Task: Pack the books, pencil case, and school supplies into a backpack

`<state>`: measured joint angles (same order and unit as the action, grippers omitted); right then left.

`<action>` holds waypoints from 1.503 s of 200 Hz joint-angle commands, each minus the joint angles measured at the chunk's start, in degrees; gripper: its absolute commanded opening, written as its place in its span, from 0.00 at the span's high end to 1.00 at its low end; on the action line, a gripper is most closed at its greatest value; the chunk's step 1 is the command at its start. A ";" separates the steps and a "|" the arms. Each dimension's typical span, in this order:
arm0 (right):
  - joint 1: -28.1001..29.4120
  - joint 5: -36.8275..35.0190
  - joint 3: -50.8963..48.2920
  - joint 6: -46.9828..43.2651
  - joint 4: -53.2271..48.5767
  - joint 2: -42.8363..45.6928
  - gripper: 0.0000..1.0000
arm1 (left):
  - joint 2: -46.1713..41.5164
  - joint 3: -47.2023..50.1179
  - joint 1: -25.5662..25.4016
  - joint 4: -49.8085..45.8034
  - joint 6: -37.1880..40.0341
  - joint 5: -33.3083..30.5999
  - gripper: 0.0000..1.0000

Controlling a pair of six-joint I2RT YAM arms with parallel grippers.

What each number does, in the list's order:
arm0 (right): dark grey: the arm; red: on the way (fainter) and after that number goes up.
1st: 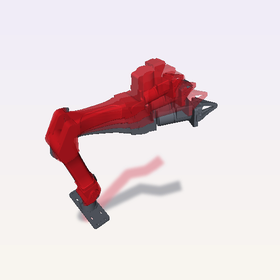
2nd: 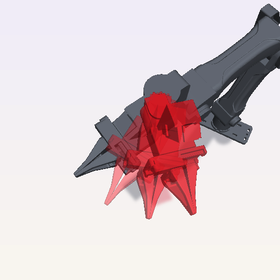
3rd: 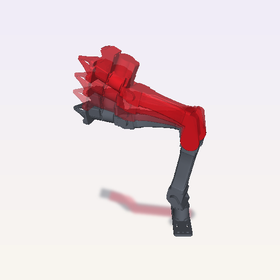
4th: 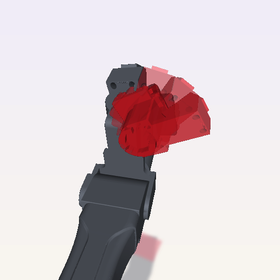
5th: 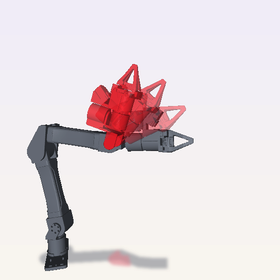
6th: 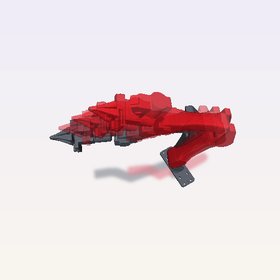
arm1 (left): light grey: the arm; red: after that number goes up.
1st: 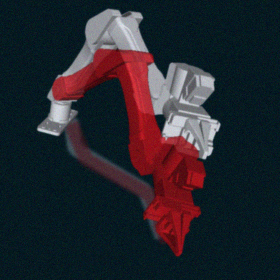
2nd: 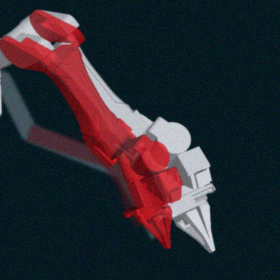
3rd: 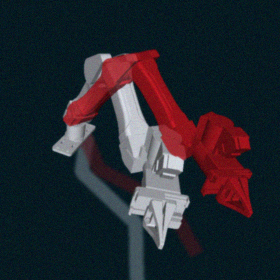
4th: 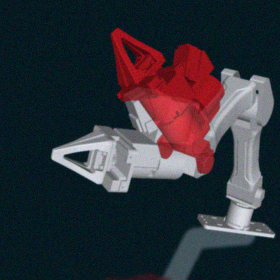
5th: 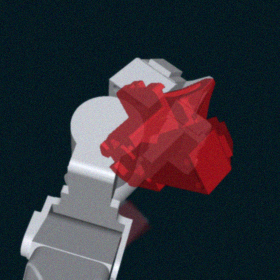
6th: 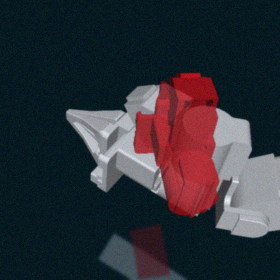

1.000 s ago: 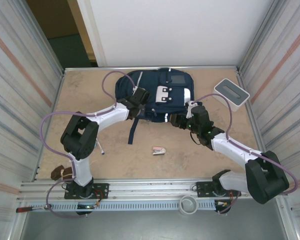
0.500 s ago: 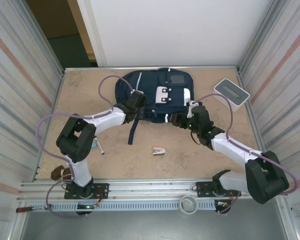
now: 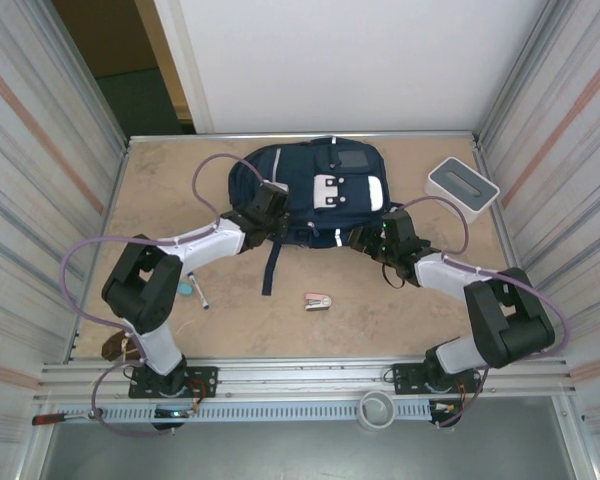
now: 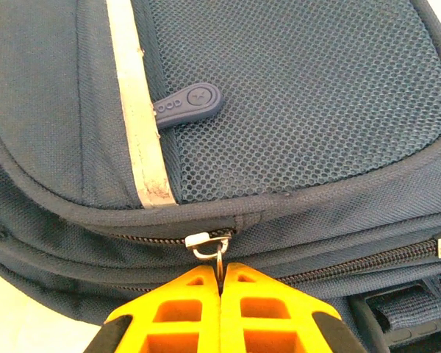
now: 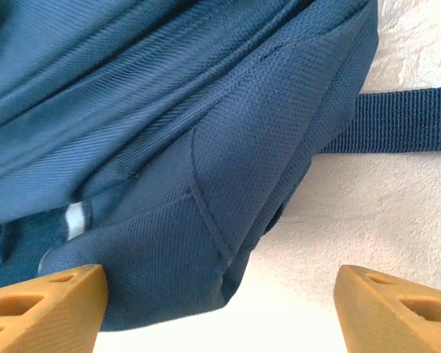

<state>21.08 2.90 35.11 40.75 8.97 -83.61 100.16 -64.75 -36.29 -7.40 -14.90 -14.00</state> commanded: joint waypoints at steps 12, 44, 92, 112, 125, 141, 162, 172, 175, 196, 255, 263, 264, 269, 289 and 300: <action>0.07 -1.23 4.00 -0.53 0.66 -3.88 0.38 | -3.68 0.98 -1.06 -0.07 0.92 3.28 1.00; -0.33 -5.95 6.08 -4.31 -3.04 -4.53 0.72 | -5.89 4.09 -1.06 1.63 1.55 2.27 1.00; -1.60 -13.29 10.87 -10.39 -11.96 -4.21 0.97 | -10.29 10.06 -0.86 3.46 8.16 -9.87 1.00; -2.27 -15.01 13.25 -13.33 -14.68 -5.01 1.00 | -11.79 11.92 -0.02 4.06 10.80 -13.83 1.00; -3.07 -14.97 14.75 -14.80 -15.81 -6.11 1.00 | -12.39 12.88 0.44 4.71 11.67 -15.41 1.00; -4.48 -12.46 17.36 -16.40 -17.55 -7.93 1.00 | -12.84 13.65 0.95 5.27 12.70 -16.10 1.00; -5.17 -10.65 21.07 -18.52 -19.28 -10.79 1.00 | -13.19 13.76 1.19 5.88 14.65 -13.54 1.00; -5.19 -10.52 22.60 -19.34 -19.75 -11.89 1.00 | -13.39 13.94 1.14 6.42 14.98 -11.59 1.00; -5.18 -10.61 23.01 -19.56 -19.84 -12.11 1.00 | -13.45 13.94 1.16 6.43 14.98 -11.01 1.00; -5.97 -11.11 25.36 -20.27 -20.56 -13.72 1.00 | -13.85 14.33 1.05 6.96 14.42 -6.36 1.00; -11.60 -1.96 37.90 -20.09 -22.87 -22.86 0.88 | -13.79 14.90 -3.20 9.58 12.00 4.63 1.00; -11.91 -0.46 39.74 -20.27 -23.54 -23.82 0.81 | -13.44 14.49 -3.68 9.86 11.32 5.95 1.00; -11.93 -0.27 39.93 -20.27 -23.59 -23.89 0.80 | -13.38 14.40 -3.73 9.90 11.22 6.06 1.00; -12.02 0.35 40.70 -20.20 -23.84 -24.14 0.76 | -13.12 13.99 -4.03 10.03 10.84 6.25 1.00; -12.12 2.55 40.03 -19.02 -24.10 -21.74 0.57 | -11.95 12.13 -4.75 9.69 9.96 6.14 1.00; -12.11 3.79 37.00 -17.23 -23.53 -18.51 0.50 | -11.49 11.37 -4.89 9.34 9.80 6.01 1.00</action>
<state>8.60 2.96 74.04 21.67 -13.89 -107.09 88.82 -50.76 -40.88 1.67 -3.25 -9.30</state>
